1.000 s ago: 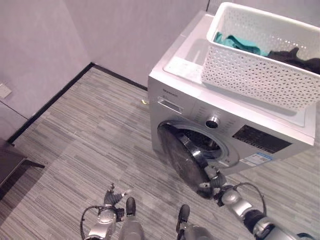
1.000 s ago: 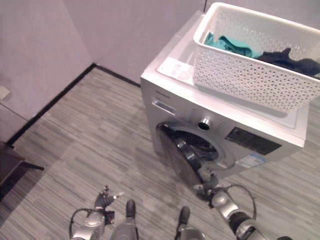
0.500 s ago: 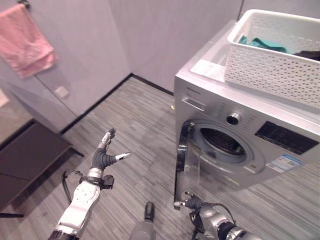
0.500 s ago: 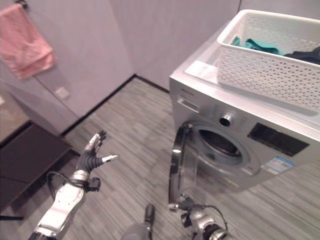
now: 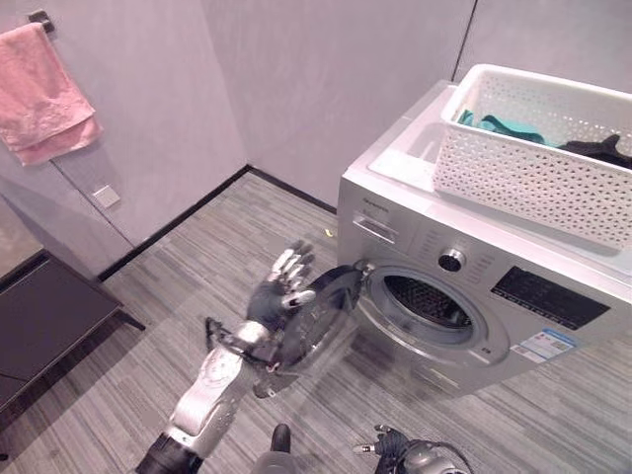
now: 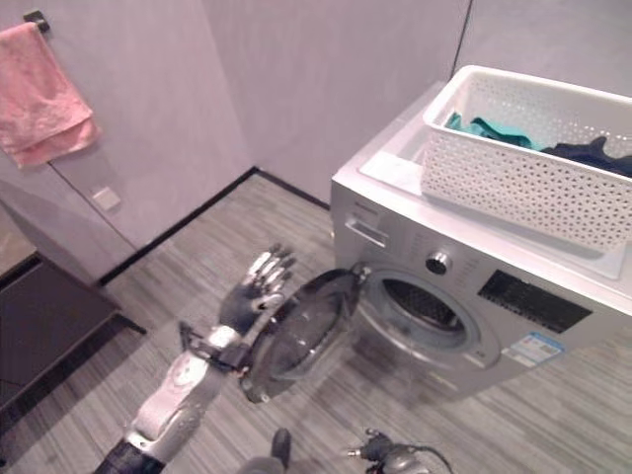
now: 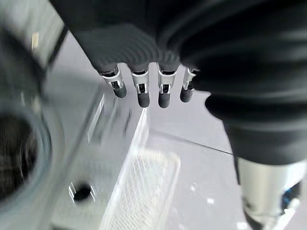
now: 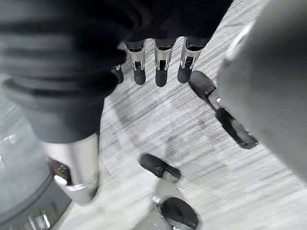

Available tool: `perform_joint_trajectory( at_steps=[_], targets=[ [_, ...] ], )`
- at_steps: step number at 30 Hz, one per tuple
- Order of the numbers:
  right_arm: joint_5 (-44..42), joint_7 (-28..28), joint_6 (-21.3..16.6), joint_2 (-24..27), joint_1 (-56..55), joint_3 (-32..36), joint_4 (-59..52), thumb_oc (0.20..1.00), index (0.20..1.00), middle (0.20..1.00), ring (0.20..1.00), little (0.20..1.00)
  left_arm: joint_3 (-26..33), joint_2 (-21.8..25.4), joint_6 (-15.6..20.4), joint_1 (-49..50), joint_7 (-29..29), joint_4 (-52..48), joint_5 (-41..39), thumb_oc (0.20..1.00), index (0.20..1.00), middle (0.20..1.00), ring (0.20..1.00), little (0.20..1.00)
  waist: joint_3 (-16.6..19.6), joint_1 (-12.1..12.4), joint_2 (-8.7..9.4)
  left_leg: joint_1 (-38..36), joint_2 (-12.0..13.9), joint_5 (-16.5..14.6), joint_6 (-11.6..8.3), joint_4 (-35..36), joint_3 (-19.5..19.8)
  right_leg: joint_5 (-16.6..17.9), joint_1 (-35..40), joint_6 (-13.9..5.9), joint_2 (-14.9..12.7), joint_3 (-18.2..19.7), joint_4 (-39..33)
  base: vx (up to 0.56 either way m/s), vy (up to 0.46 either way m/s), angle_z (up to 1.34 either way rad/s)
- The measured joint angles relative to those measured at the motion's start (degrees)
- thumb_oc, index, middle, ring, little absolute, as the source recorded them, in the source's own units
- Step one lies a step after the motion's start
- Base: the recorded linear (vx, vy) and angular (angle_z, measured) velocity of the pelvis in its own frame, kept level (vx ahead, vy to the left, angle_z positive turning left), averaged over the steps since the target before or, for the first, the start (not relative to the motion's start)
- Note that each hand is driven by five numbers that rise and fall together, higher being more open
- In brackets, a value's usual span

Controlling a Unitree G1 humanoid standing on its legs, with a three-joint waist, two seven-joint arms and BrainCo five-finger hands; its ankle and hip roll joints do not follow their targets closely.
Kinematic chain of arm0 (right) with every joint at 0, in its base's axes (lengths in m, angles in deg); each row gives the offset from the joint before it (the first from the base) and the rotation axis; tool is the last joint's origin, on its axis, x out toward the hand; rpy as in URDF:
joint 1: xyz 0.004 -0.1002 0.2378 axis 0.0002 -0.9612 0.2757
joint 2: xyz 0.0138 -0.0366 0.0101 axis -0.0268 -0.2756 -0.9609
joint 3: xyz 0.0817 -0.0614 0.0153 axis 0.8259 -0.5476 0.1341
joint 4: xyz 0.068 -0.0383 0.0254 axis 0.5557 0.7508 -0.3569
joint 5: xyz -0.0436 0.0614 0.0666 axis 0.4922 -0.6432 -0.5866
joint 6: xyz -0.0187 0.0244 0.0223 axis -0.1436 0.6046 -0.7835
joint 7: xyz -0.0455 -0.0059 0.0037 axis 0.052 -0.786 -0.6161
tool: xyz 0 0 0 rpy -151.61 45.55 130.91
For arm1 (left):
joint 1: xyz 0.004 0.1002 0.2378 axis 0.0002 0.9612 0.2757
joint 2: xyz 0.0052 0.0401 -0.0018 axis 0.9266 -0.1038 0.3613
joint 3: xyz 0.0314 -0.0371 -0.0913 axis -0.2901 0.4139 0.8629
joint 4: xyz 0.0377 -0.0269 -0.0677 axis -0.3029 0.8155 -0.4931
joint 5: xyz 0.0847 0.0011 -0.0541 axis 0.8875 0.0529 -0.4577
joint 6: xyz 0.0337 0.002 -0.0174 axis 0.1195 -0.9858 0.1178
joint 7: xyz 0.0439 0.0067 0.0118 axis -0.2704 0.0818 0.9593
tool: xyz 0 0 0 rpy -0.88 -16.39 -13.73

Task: Grab the laundry basket,head to the washer,open it,put in the laundry and shut it.

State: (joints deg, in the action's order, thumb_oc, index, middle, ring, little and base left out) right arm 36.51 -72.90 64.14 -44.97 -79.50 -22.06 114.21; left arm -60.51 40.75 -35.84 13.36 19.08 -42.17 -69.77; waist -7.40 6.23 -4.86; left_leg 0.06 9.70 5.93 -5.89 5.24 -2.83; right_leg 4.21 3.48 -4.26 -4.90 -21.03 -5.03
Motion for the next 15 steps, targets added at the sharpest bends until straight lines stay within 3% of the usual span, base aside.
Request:
perform_joint_trajectory(
  at_steps=[2,6,10,11,13,15],
  targets=[
    [0.0,-0.3,-0.1,0.4,0.3,1.6,0.3,1.0,1.0,1.0,1.0,1.0,-1.7,-0.3,-1.1,-2.5,-0.3,0.7,-1.3,1.0,1.0,1.0,1.0,1.0,0.1,-1.9,0.14,0.0,0.0,0.0,0.0,0.0,0.0,-0.2,0.0,-0.09,0.0,0.1,0.0,0.03,-0.041,0.05],
    [-0.1,-0.5,-0.6,2.1,0.0,4.4,1.5,1.0,1.0,1.0,1.0,1.0,-4.1,0.0,-1.4,-5.1,-0.6,5.9,-1.2,1.0,1.0,1.0,1.0,1.0,0.3,-3.3,-0.12,0.0,0.6,0.0,-0.01,0.0,0.5,-1.0,0.2,-0.35,0.7,0.1,-0.1,0.01,-0.088,0.03],
    [-0.1,-1.1,-1.1,3.8,-0.9,6.4,2.2,1.0,1.0,1.0,1.0,1.0,-4.8,1.3,-2.3,-4.0,-0.6,11.8,0.6,1.0,1.0,1.0,1.0,1.0,0.2,-3.8,-0.01,0.3,2.4,-0.2,-0.27,-1.2,0.4,-1.9,0.4,0.62,2.6,0.5,-0.4,-0.04,-0.139,-0.03],
    [-1.1,-1.5,-1.2,4.0,-1.1,7.5,2.8,1.0,1.0,1.0,1.0,1.0,-4.6,2.1,-2.3,-3.5,-0.9,13.9,2.6,1.0,1.0,1.0,1.0,1.0,-0.1,-3.6,0.29,2.4,3.7,-0.8,-1.59,-5.1,0.6,-2.6,-0.2,1.78,4.0,1.8,-0.5,-0.08,-0.069,-0.08],
    [-1.3,-1.6,-1.2,3.9,-0.6,7.4,3.6,1.0,1.0,1.0,1.0,1.0,-4.8,4.1,-3.2,-3.4,-1.3,16.0,4.9,1.0,1.0,1.0,1.0,1.0,-1.4,-2.7,1.52,5.3,4.3,-0.4,-1.8,-11.1,0.8,-2.6,-0.5,2.6,4.8,3.6,-0.5,-0.05,-0.022,-0.19],
    [-1.8,-1.5,-1.2,4.1,-0.4,7.5,4.0,1.0,1.0,1.0,1.0,1.0,-4.8,5.3,-3.8,-3.4,-1.9,18.8,6.9,1.0,1.0,1.0,1.0,1.0,-2.2,-2.6,2.52,8.3,4.6,0.6,-2.95,-16.2,0.9,-2.5,-0.5,4.08,4.4,3.8,-0.5,0.01,0.038,-0.11]
  ],
)
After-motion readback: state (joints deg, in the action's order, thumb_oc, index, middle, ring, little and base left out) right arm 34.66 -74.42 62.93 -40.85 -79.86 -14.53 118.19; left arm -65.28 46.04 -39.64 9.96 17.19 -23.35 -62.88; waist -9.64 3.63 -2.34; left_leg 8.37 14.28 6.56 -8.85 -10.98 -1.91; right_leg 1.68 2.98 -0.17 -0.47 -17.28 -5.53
